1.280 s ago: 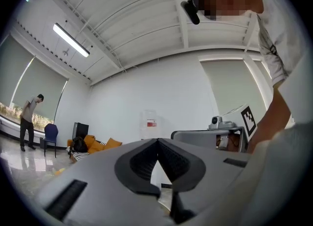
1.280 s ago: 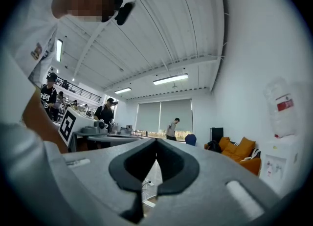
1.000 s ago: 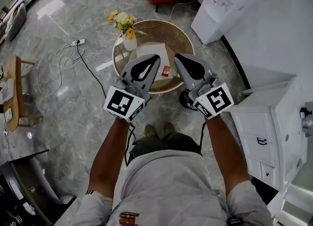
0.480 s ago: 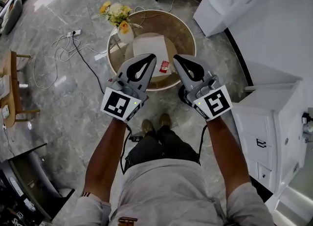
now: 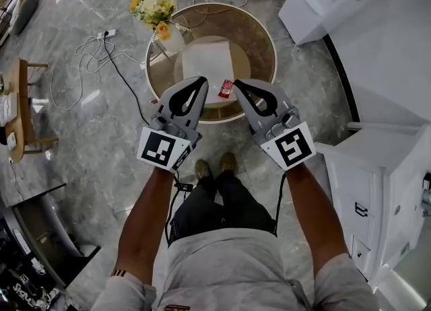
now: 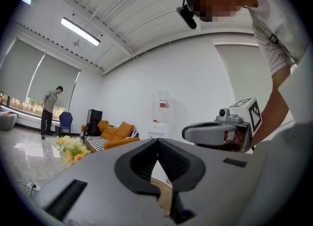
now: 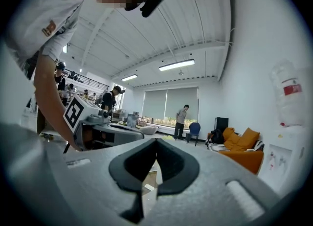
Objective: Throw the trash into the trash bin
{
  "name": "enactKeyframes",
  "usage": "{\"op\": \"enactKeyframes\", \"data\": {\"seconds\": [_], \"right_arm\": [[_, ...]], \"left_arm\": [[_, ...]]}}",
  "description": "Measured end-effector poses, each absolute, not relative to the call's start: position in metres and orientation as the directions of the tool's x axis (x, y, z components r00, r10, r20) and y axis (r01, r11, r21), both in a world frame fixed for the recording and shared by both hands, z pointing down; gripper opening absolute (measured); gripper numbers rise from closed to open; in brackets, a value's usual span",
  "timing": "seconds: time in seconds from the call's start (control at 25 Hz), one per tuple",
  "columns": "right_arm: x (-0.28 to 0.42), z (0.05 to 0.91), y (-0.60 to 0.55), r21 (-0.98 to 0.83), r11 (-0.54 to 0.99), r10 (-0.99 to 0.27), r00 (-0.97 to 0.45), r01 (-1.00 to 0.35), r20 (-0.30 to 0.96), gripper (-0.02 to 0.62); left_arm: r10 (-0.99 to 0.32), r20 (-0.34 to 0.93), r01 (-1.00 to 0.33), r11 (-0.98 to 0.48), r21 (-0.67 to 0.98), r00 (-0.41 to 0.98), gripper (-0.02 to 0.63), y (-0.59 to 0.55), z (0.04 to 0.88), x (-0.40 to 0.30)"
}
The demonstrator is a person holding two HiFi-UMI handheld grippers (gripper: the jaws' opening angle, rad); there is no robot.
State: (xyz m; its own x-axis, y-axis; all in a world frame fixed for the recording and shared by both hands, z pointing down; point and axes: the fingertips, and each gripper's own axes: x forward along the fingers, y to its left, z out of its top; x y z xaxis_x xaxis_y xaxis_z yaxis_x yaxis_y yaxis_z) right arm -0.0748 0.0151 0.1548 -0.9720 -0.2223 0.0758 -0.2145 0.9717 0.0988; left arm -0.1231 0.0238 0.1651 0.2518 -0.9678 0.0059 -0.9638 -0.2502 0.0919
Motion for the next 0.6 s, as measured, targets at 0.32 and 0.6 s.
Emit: {"op": "enactKeyframes", "data": {"seconds": [0.32,0.6], "right_arm": [[-0.069,0.21,-0.011,0.069,0.974,-0.223,-0.966,-0.216,0.128,0.002],[-0.063,0.264,-0.025,0.059,0.975,-0.223,-0.957,-0.216,0.185,0.002]], "left_arm": [[-0.971,0.036,-0.968,-0.231,0.103,0.236,0.0,0.012,0.202,-0.123],[-0.965,0.068,-0.961,-0.244,0.128,0.254,0.0,0.001,0.248,-0.119]]}}
